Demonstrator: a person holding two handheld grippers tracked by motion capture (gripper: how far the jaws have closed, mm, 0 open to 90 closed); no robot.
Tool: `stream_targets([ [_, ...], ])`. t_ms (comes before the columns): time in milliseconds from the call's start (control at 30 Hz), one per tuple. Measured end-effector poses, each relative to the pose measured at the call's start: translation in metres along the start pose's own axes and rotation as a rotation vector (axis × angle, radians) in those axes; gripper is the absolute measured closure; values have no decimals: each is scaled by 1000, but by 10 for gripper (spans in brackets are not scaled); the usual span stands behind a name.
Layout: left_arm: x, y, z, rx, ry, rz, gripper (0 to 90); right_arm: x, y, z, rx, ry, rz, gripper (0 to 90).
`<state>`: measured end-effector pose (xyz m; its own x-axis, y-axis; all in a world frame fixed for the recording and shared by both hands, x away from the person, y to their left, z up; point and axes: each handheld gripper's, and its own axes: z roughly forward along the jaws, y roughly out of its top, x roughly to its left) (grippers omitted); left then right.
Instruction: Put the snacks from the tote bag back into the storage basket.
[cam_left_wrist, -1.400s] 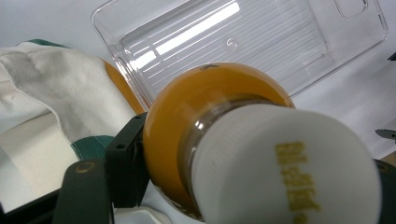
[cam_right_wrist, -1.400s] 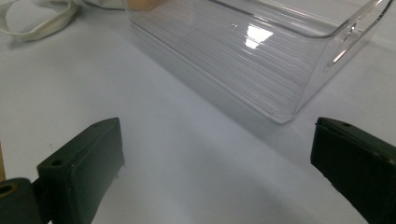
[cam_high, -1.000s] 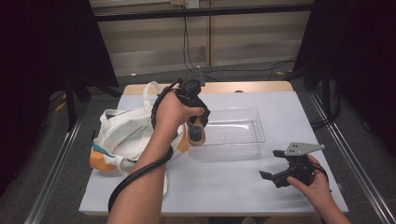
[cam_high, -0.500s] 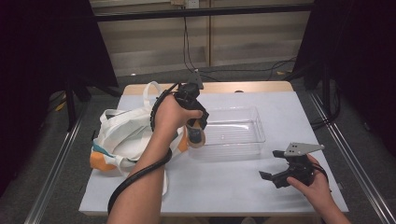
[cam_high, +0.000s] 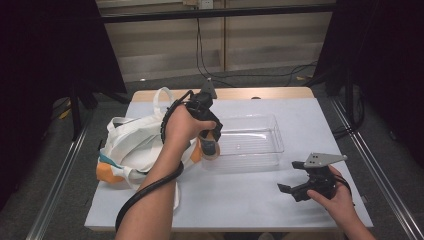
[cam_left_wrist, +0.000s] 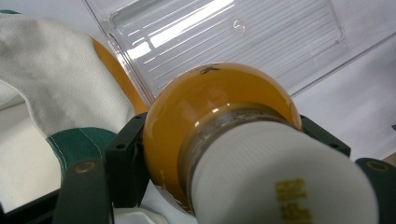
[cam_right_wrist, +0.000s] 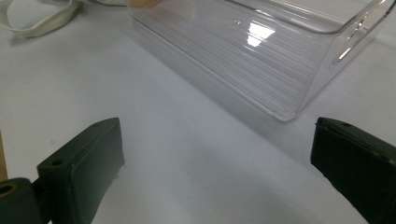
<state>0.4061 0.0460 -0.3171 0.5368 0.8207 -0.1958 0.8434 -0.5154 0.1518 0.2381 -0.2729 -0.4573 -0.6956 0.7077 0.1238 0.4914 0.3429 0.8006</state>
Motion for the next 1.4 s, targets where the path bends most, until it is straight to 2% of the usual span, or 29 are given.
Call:
stream_targets([
  [267,1,-1,3,3,0,5,304,0,0,0,-1,1,-1,23],
  [467,1,-2,6,8,2,-12,304,0,0,0,1,1,1,23],
  [500,2,-2,6,9,2,0,304,0,0,0,1,1,0,23],
  [1400,3,-4,15,21,4,6,304,0,0,0,1,2,1,23],
])
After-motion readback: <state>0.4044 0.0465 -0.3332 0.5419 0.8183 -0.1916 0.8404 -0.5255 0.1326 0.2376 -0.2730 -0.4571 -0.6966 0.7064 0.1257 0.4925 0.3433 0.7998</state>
